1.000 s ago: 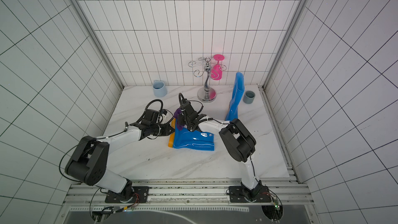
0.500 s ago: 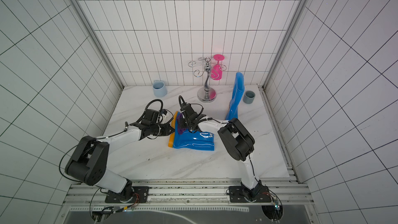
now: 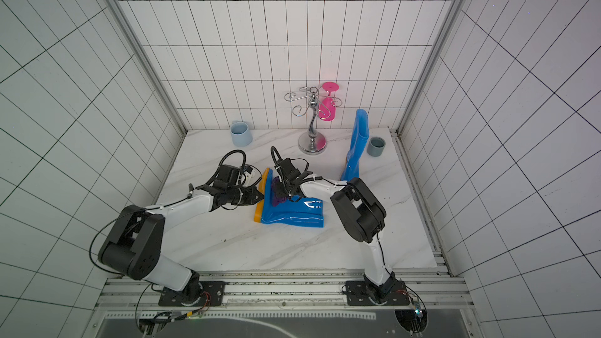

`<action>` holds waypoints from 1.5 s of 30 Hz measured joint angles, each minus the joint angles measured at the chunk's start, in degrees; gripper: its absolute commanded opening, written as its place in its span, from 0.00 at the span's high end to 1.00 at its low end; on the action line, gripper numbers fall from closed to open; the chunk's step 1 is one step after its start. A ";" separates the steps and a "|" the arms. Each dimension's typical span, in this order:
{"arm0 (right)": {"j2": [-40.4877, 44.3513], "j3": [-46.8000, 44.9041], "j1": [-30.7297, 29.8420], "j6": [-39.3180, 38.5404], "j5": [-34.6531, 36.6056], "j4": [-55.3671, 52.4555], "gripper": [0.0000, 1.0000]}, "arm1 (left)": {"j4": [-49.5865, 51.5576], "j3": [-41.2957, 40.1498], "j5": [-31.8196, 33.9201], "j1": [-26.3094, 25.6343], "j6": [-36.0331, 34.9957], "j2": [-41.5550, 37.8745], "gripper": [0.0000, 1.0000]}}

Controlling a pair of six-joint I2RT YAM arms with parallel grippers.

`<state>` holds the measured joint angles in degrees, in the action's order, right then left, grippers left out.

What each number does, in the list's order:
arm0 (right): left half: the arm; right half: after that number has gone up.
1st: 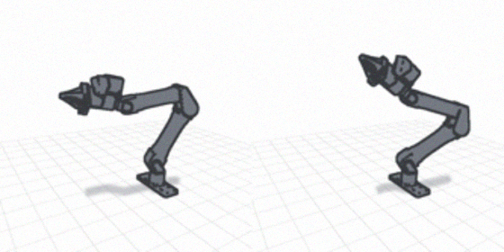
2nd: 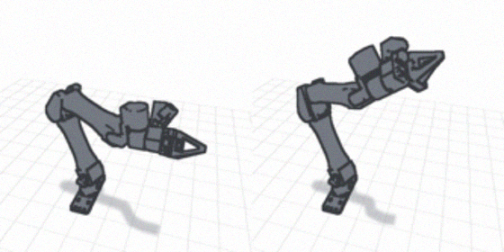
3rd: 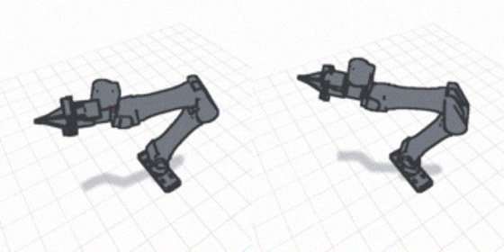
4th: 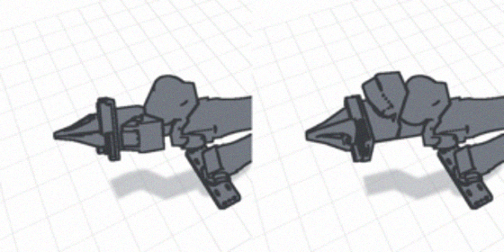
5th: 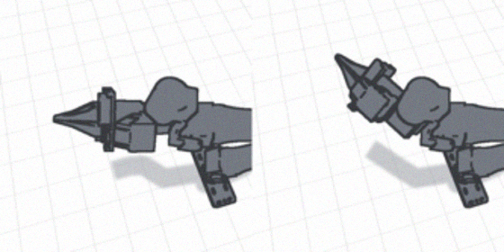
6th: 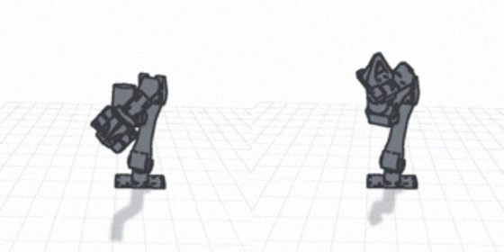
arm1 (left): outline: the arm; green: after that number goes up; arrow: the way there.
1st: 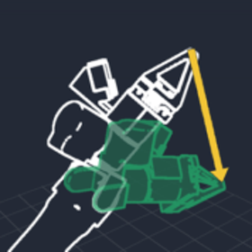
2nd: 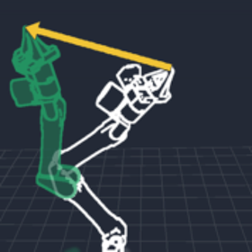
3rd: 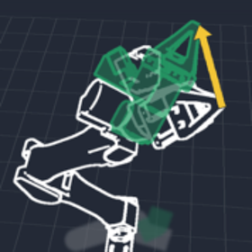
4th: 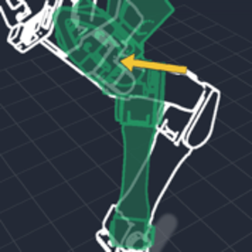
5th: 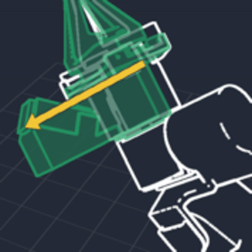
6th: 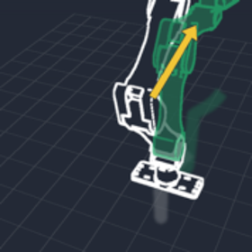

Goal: Wipe the rubber boots with a cloth
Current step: Wipe the dirt off the rubber boot, then place the cleaning item at the center of the board.

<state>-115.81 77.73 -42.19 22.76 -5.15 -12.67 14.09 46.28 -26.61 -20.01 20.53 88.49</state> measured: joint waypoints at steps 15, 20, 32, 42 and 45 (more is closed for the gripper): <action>8.22 -7.65 6.82 -4.17 3.41 -8.15 1.00 | 0.07 0.00 -0.61 0.61 0.00 0.00 0.87; 11.47 -11.80 9.84 -5.25 4.35 -8.74 1.00 | 0.09 0.00 -0.70 0.68 0.02 0.00 0.87; 25.05 -20.52 20.24 -6.34 5.97 -15.87 1.00 | 0.15 0.00 -1.20 0.92 0.02 -0.02 0.87; 36.61 -21.73 28.41 -3.43 7.17 -27.74 1.00 | 0.20 0.00 -1.73 1.03 0.04 -0.02 0.87; 36.68 -22.25 30.49 -2.19 7.52 -29.83 1.00 | 0.20 0.00 -2.01 1.27 0.07 0.00 0.87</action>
<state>-79.13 55.48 -11.70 20.58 2.37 -42.50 14.28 46.28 -28.62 -18.74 20.60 88.49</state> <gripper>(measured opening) 0.088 0.130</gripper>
